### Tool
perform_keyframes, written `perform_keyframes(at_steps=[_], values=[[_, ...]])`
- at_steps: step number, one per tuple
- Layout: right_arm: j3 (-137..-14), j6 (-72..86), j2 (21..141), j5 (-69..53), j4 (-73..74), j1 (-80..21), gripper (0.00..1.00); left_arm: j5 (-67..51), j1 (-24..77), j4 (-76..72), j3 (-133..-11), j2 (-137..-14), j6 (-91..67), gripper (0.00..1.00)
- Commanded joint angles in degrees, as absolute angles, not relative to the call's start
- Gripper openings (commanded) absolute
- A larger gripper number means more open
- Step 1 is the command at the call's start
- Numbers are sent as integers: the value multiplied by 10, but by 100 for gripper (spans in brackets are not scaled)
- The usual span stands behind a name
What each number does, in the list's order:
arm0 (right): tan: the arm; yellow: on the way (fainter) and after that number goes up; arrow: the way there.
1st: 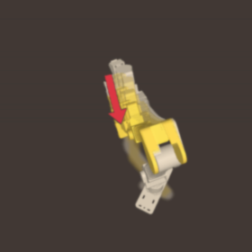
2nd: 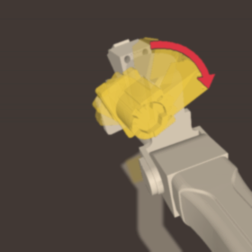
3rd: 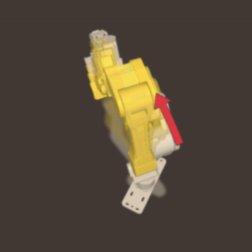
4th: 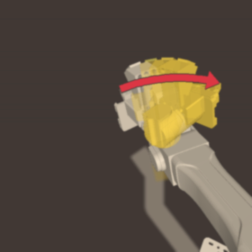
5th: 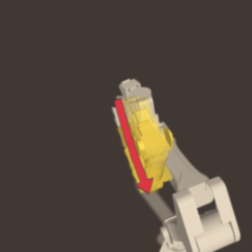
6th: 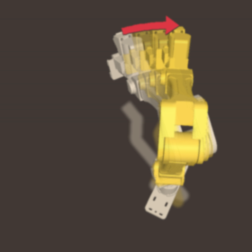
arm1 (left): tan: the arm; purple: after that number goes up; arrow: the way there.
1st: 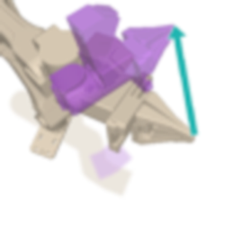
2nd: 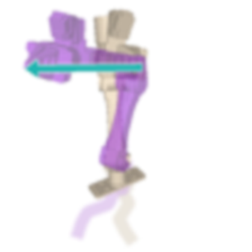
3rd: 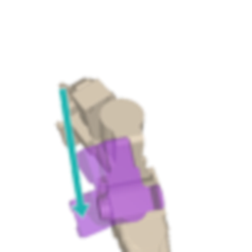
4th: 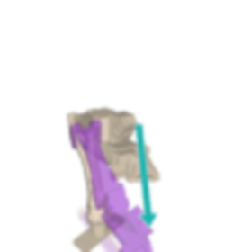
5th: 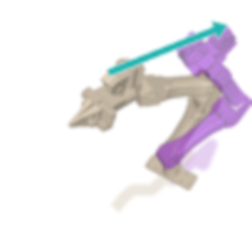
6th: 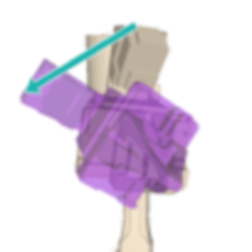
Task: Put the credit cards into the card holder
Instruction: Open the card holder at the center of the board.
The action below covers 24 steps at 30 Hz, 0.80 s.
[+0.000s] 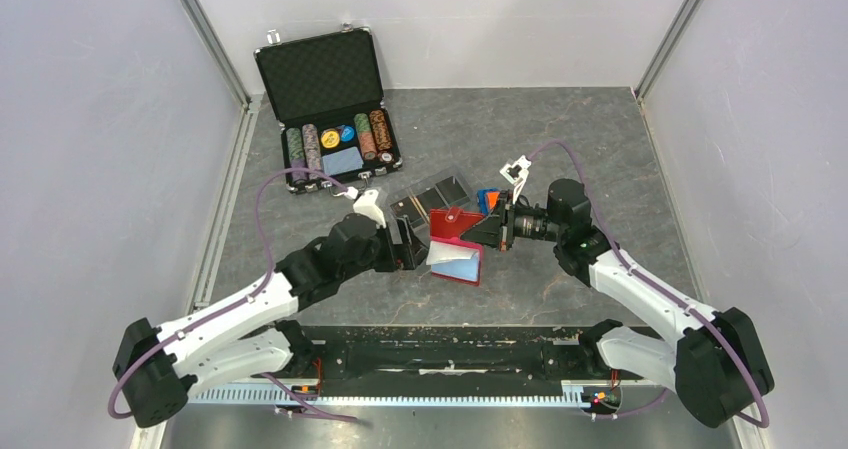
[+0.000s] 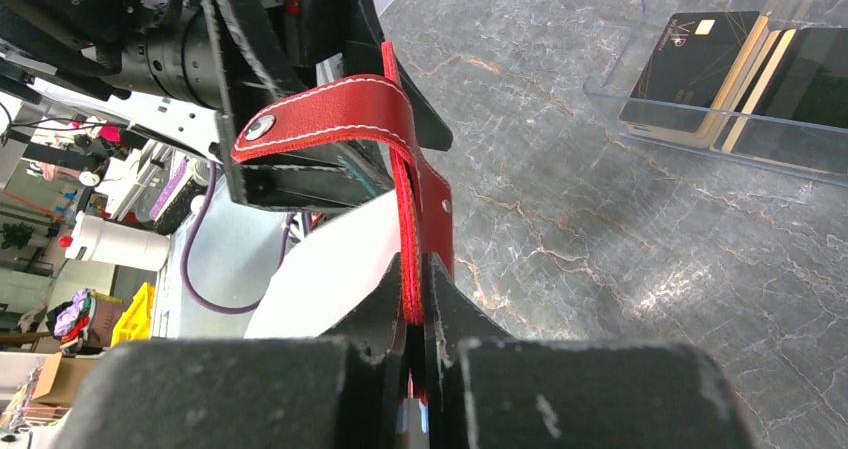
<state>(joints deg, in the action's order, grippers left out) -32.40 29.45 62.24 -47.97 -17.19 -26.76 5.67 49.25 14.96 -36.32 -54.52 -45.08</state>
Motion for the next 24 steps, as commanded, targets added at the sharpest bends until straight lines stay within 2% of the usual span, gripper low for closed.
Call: perform_keyframes(at_steps=[1,9,24], values=[[-323,300,623,-483,-200,-264,0,40,493,69,-331,-490,-474,93],[-323,307,623,-506,-212,-264,0,44,493,16,-277,-444,-487,95],[-301,374,631,-561,-309,-264,0,-30,492,-153,-251,-465,-447,98]])
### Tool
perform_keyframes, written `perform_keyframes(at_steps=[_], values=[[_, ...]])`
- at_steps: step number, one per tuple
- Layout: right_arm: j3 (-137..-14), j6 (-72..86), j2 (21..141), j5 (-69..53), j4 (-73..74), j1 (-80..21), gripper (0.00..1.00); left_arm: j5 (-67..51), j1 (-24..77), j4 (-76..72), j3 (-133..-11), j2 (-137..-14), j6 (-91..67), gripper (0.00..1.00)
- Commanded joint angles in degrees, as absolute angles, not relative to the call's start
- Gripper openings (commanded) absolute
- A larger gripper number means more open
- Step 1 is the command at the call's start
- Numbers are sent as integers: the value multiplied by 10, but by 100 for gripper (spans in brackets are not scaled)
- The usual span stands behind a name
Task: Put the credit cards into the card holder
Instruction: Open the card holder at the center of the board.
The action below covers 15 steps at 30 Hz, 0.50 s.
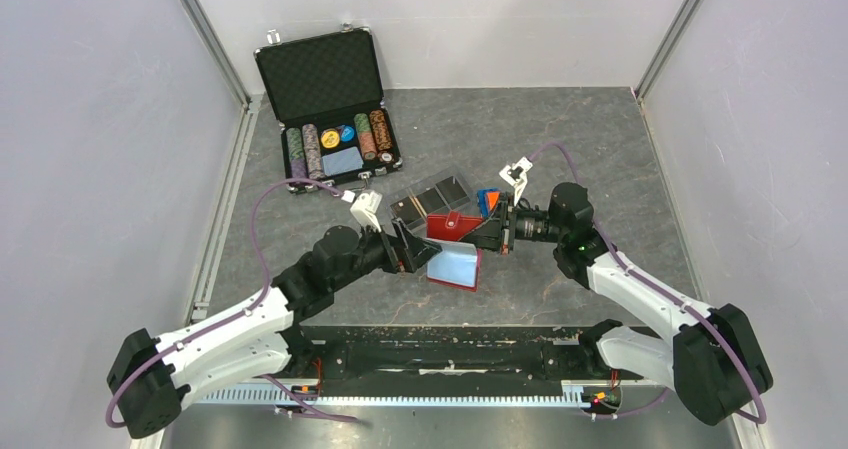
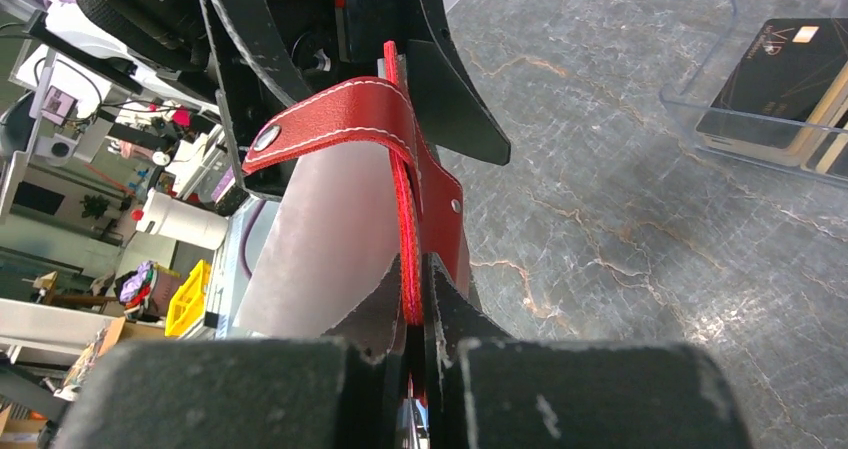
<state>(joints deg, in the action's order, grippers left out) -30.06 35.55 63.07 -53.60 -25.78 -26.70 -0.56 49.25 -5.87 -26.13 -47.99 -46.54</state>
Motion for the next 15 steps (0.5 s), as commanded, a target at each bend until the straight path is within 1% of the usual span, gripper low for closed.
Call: perform_keyframes(at_steps=[1,4,5,11,15], values=[[-300,381,631,-564,-316,-264,0,-35,491,-169,-244,-458,-446,99],[-292,415,631,-580,-367,-265,0,-62,487,-229,-218,-443,-448,99],[-288,431,631,-584,-390,-264,0,-73,487,-242,-214,-442,-445,98],[-258,559,642,-609,-562,-265,0,-145,485,-275,-217,-465,-429,87],[-240,632,660,-621,-671,-264,0,-181,485,-302,-230,-488,-427,76]])
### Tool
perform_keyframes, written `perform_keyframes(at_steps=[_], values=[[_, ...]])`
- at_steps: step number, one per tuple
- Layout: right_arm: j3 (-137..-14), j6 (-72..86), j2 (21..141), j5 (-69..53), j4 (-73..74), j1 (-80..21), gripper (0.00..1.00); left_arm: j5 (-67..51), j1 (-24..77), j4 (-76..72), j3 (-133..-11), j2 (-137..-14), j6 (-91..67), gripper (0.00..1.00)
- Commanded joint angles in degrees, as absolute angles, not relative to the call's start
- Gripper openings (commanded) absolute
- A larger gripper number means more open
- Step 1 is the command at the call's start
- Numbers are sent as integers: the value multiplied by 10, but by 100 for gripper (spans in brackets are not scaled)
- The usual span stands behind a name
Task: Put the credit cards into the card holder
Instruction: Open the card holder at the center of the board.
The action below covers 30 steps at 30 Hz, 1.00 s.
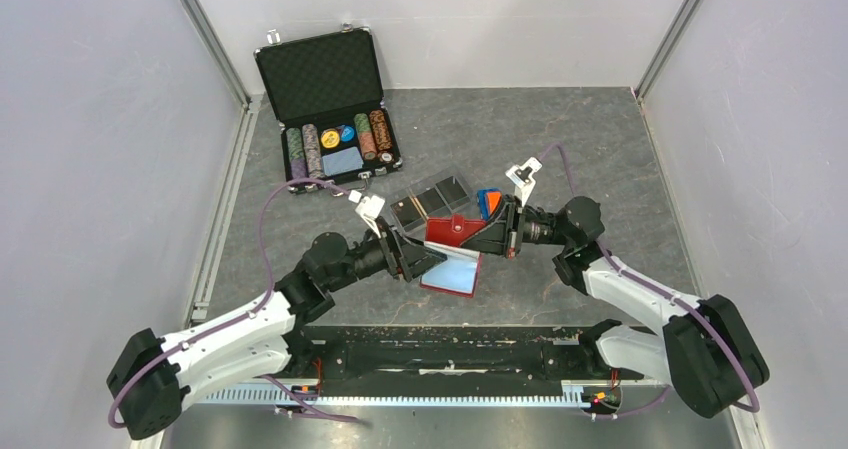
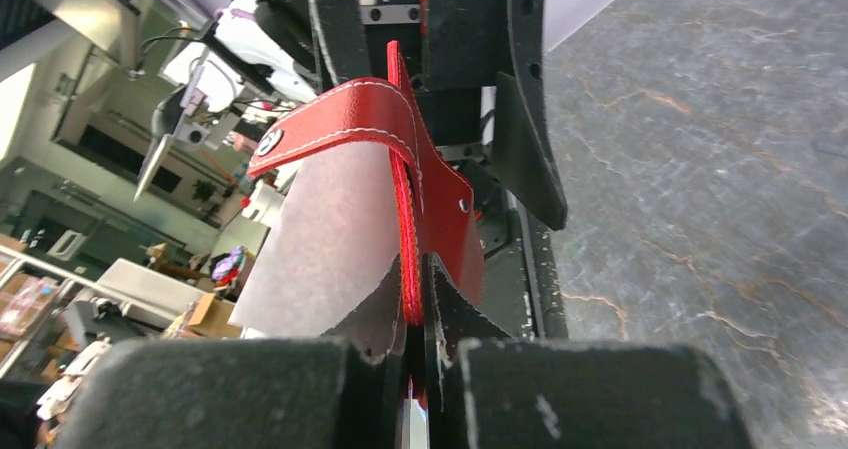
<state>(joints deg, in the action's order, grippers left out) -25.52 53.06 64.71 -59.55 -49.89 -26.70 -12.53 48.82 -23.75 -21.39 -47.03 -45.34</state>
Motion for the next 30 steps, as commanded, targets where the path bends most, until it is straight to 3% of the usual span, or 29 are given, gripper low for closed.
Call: perform_keyframes(at_steps=[1,5,12,17,19,23,25,28,30], values=[[-237,647,664,-622,-688,-265,0,-190,485,-308,-234,-493,-428,73],[-231,674,679,-625,-727,-264,0,-217,484,-322,-250,-517,-430,64],[-237,623,675,-621,-651,-264,2,-230,484,-339,-261,-528,-440,36],[-268,494,654,-600,-462,-265,28,-220,483,-336,-255,-513,-442,3],[-294,418,642,-578,-347,-264,38,-213,483,-326,-250,-501,-443,2],[-357,253,608,-480,-127,-263,72,-206,483,-278,-251,-479,-445,2],[-374,210,591,-436,-70,-260,84,-204,483,-223,-259,-469,-444,2],[-385,163,565,-391,-23,-254,98,-202,483,-133,-279,-458,-442,2],[-390,135,552,-375,-2,-253,98,-205,483,-81,-294,-453,-444,2]])
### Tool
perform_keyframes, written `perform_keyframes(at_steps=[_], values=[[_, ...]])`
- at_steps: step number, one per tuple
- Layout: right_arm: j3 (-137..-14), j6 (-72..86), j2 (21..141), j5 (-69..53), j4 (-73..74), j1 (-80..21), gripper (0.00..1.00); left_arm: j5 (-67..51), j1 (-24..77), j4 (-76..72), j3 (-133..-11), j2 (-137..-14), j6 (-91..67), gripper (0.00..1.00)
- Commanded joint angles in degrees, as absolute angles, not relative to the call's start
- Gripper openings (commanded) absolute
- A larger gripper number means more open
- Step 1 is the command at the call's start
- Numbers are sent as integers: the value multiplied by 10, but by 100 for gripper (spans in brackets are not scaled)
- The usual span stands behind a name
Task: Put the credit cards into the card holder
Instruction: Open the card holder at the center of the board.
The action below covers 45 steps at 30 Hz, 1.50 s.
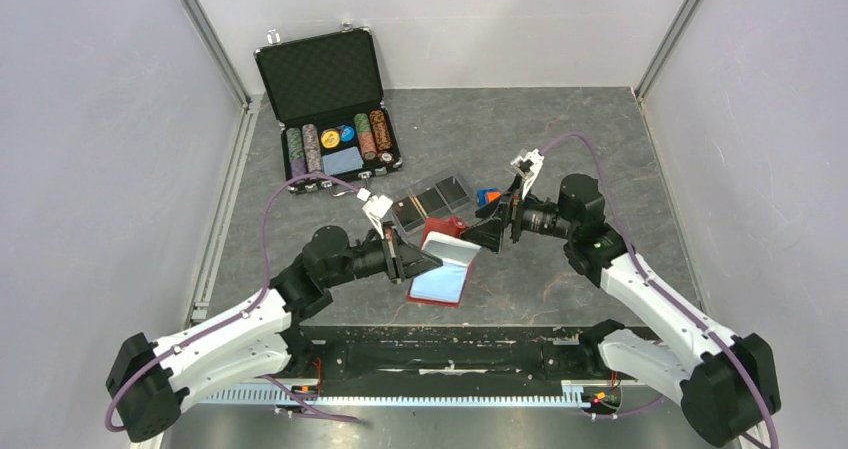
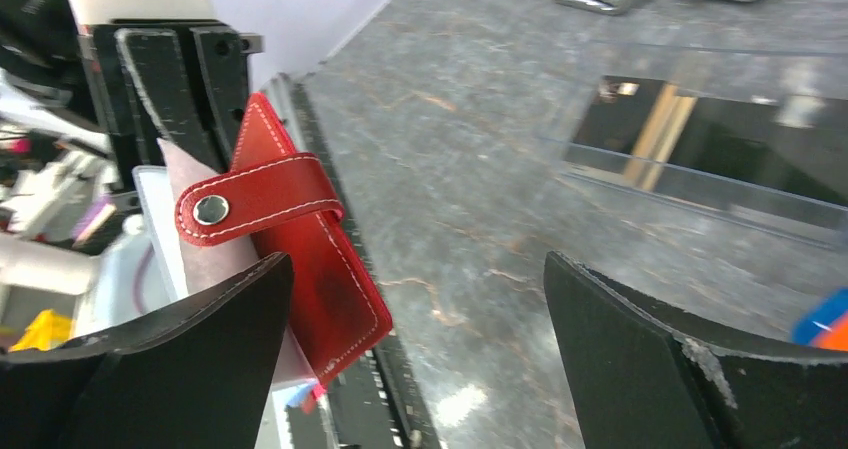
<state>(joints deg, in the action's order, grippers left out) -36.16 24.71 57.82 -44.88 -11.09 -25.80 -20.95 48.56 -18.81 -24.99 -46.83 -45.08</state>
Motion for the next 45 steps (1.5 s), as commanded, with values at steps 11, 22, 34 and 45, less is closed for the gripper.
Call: perform_keyframes(at_steps=[11,22,34,45], values=[[-397,72,524,-428,35,-253,98,-205,483,133,-350,-462,-471,2],[-403,48,569,-452,35,-331,98,-224,483,126,-380,-523,-511,2],[-418,20,626,-326,93,-371,98,-324,484,102,-394,-546,-480,2],[-400,43,635,-491,31,-371,98,-369,484,89,-391,-523,-455,2]])
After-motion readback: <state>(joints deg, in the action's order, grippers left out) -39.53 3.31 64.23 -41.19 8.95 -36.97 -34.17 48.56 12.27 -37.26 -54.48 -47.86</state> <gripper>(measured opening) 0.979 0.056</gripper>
